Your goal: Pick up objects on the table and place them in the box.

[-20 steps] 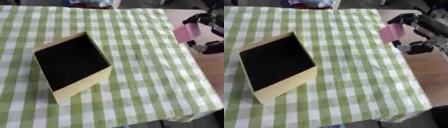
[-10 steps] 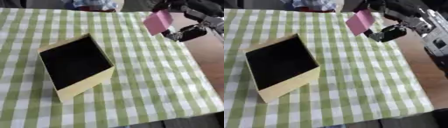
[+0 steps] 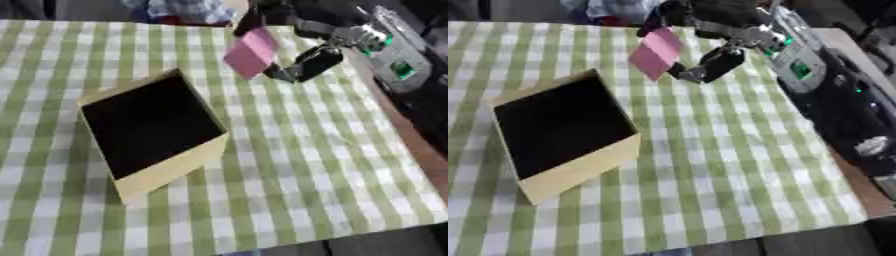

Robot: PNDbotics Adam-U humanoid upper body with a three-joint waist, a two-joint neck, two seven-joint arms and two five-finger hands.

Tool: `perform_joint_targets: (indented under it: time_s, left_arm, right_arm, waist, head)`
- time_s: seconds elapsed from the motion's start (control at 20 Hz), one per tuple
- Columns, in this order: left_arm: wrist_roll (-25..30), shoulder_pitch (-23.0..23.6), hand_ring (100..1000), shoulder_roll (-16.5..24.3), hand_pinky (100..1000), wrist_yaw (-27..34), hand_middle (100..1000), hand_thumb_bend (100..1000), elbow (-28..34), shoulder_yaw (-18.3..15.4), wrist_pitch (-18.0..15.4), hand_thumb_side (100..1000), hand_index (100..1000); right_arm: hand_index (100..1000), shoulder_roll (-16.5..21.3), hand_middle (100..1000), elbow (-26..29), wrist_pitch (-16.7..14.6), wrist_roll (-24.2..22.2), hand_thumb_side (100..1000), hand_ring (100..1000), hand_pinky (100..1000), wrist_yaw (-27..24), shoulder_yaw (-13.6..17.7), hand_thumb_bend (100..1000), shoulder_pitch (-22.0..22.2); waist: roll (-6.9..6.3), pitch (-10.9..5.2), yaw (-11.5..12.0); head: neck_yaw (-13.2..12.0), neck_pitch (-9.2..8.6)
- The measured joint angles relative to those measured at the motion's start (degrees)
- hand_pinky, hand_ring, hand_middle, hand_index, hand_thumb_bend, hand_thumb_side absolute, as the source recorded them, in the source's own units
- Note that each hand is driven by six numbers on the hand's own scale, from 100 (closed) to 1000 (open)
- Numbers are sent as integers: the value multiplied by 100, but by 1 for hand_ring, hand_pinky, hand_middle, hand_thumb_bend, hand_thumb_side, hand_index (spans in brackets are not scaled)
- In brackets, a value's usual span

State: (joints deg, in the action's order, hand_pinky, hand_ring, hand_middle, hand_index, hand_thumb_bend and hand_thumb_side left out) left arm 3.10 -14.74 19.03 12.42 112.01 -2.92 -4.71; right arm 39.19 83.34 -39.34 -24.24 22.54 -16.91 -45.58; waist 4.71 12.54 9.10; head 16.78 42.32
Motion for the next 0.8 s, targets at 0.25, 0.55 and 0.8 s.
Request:
perform_joint_targets:
  time_s: [0.25,0.55,0.8]
  left_arm:
    - [31,-74,756,-29,939,55,827,224,0,31,-2,955,797]
    - [80,-186,756,-102,938,114,827,222,1,88,5,954,797]
    - [114,-245,756,-129,938,145,827,222,3,93,1,954,797]
  right_arm:
    - [796,-526,603,-688,31,-317,142,795,737,131,-193,100,-695]
    - [799,-1008,605,-1544,282,-568,184,796,735,214,-133,100,-1141]
    - [803,-1298,610,-2154,338,-623,215,798,736,467,-37,100,-1246]
  waist:
    - [-24,7,181]
    - [-66,86,419]
    - [-78,122,512]
  head:
    - [111,-9]
    - [269,-77]
    - [358,-124]
